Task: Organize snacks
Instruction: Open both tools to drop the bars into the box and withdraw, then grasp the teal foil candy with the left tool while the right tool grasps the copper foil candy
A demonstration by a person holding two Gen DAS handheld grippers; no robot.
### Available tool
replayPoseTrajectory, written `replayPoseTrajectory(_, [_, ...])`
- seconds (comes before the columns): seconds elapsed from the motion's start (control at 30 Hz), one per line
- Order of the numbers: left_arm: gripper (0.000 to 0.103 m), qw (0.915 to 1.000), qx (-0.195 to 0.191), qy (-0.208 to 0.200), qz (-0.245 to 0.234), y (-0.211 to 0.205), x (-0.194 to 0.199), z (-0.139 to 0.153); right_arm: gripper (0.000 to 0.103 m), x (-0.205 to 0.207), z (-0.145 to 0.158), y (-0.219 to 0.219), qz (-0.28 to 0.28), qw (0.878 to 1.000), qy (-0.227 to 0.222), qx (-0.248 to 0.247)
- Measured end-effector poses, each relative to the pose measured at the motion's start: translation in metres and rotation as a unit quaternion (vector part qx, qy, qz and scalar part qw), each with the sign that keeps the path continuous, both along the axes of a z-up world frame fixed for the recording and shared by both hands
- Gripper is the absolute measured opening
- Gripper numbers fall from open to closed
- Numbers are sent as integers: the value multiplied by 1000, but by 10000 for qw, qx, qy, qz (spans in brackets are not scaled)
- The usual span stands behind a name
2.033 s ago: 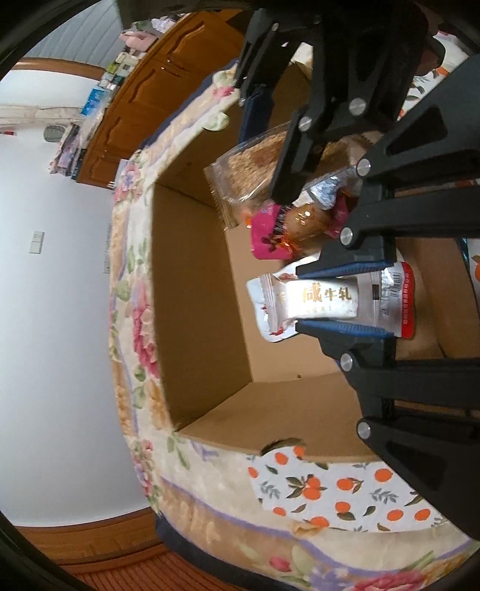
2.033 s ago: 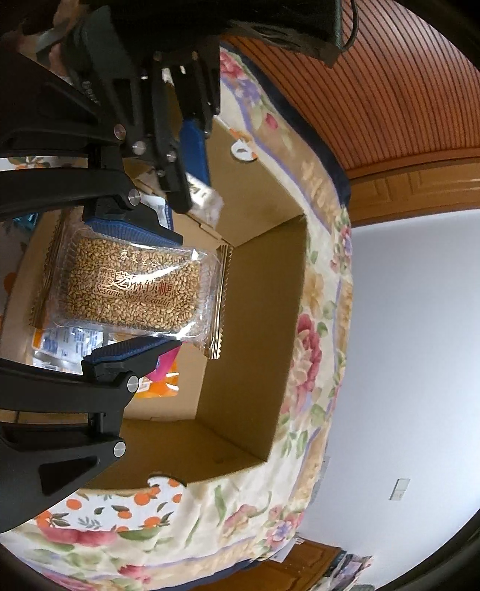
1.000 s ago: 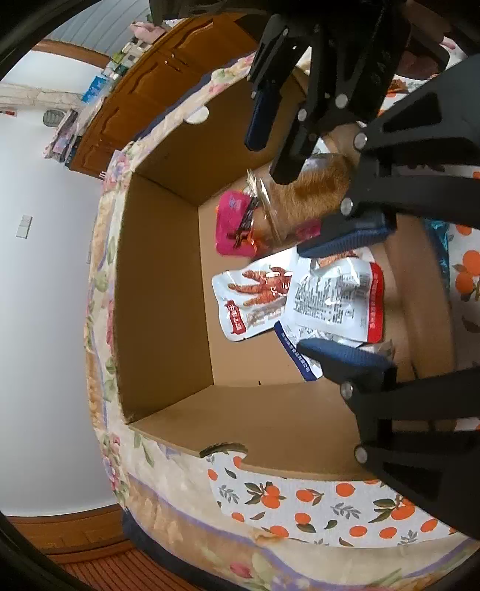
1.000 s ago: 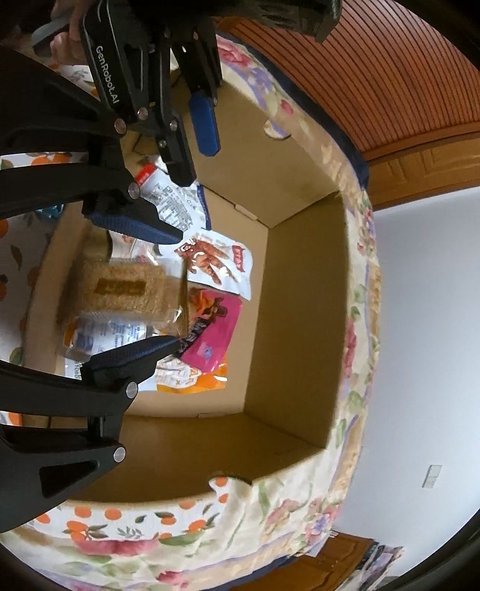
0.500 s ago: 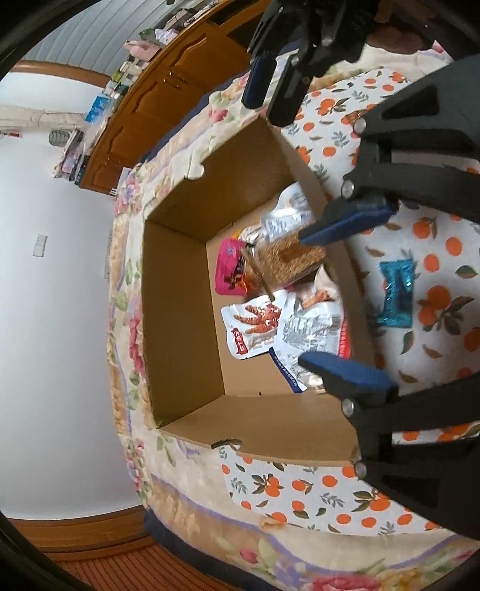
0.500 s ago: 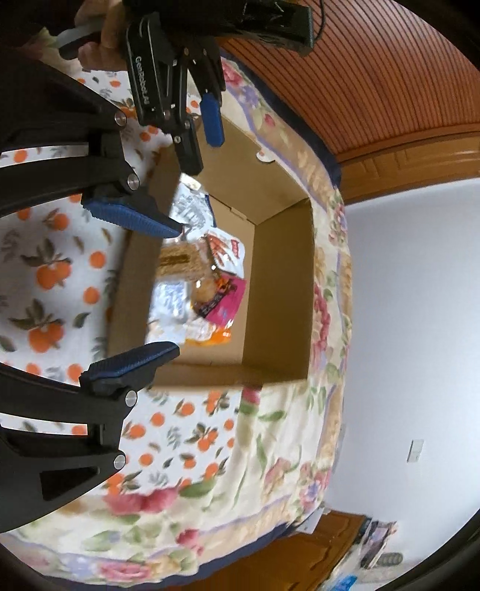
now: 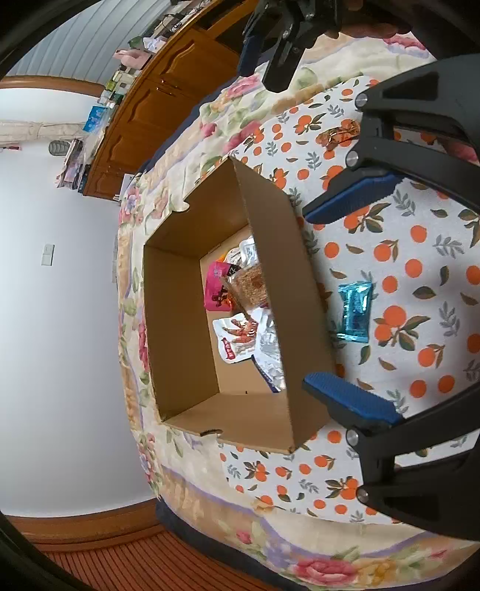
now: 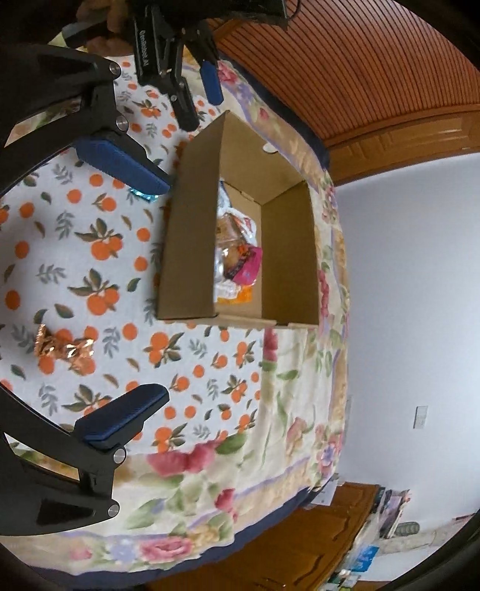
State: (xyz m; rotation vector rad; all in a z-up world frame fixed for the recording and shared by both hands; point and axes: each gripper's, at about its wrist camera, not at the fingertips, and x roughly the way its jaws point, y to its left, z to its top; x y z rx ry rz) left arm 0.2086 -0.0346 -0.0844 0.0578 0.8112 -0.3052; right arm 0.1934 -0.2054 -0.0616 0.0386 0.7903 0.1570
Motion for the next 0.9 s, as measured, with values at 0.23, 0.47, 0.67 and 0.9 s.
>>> replayPoseTrajectory(0.23, [83,9997,-38,185,136,2,-10,-14,103,-21,-19,-8,-86,9997,180,-118])
replayPoseTrajectory(0.47, [83,9987,-83,373,324,3,-6,-39,103,-26,-48,-21,-217,9987,444,-112])
replayPoseTrajectory(0.67, [83,9954,-171,738,591,10,8,-69,103,-25,-76,-33,-343,9968,724,-32])
replayPoseTrajectory(0.9, [83,9920,-264,870,872,13,29,-90,103,-17,-96,-47,-545,9933,1018,93])
